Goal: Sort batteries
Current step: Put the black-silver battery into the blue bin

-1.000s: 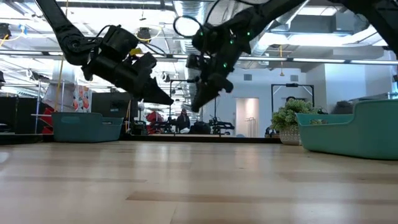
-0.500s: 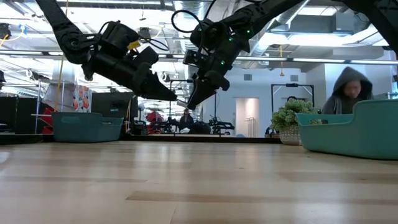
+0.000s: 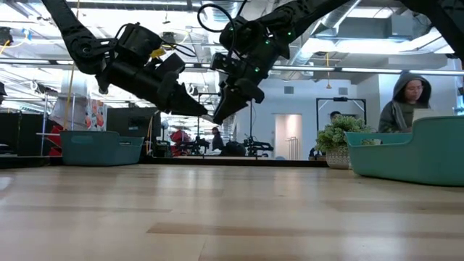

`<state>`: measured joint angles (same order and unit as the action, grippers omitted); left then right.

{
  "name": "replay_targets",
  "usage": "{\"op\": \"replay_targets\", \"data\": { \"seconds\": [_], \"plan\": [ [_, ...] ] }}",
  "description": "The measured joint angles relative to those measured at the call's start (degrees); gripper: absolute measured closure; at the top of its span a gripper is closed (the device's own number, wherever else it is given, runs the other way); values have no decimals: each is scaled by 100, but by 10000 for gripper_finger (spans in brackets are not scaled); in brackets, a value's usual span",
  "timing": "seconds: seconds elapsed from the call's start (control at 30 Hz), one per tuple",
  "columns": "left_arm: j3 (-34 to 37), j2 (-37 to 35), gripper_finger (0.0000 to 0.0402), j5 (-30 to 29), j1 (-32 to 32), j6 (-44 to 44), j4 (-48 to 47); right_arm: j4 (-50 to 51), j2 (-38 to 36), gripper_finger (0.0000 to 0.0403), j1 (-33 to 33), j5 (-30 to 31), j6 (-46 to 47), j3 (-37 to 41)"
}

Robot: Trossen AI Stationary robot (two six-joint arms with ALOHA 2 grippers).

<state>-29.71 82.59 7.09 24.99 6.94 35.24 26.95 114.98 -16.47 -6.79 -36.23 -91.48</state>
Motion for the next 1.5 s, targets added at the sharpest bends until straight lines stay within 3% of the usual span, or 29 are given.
{"op": "replay_targets", "data": {
  "seconds": [0.53,0.97,1.33,1.5],
  "plan": [
    [0,2,355,7,0,9,-107,-115,0,369,-9,2,48,-2],
    [0,2,358,4,2,30,-76,-93,-2,363,-7,0,171,-2],
    [0,2,358,13,2,52,-83,-82,-2,328,-7,-4,175,-4],
    [0,2,358,13,2,81,-118,-41,-2,288,-2,-47,280,-4]
  ]
}}
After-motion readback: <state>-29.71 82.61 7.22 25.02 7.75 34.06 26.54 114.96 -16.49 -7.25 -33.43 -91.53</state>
